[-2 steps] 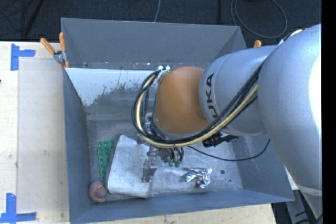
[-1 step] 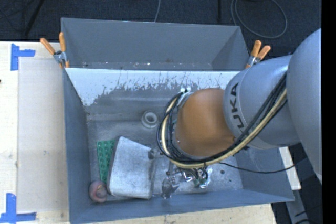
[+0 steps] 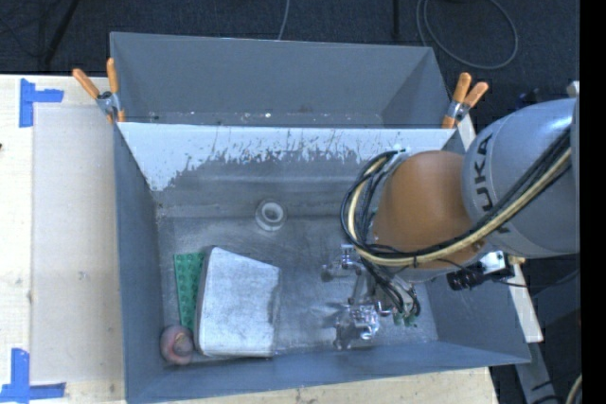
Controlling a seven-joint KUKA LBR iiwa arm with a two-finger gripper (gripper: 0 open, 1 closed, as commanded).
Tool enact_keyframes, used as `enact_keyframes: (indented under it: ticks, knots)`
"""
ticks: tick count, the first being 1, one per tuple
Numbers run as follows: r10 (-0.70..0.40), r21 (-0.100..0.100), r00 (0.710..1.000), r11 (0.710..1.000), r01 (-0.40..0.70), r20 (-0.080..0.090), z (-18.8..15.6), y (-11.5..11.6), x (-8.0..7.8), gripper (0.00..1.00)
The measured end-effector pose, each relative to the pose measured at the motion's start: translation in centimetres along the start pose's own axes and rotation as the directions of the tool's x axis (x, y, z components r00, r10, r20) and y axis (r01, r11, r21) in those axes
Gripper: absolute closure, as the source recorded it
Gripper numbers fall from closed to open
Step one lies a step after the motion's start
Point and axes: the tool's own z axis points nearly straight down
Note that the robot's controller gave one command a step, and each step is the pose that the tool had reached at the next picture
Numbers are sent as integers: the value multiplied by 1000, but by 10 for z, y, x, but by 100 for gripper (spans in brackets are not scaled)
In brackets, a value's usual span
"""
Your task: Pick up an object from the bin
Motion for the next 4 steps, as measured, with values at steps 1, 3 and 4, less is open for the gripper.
enact_keyframes:
  ticks: [1,3,4]
  knots:
    - [-189,-2,982,982,189,4,-37,-20,-34,0]
    - [-53,-3,999,999,53,-2,30,-35,-2,100]
    - [-189,1,982,982,189,10,-105,-74,-34,100]
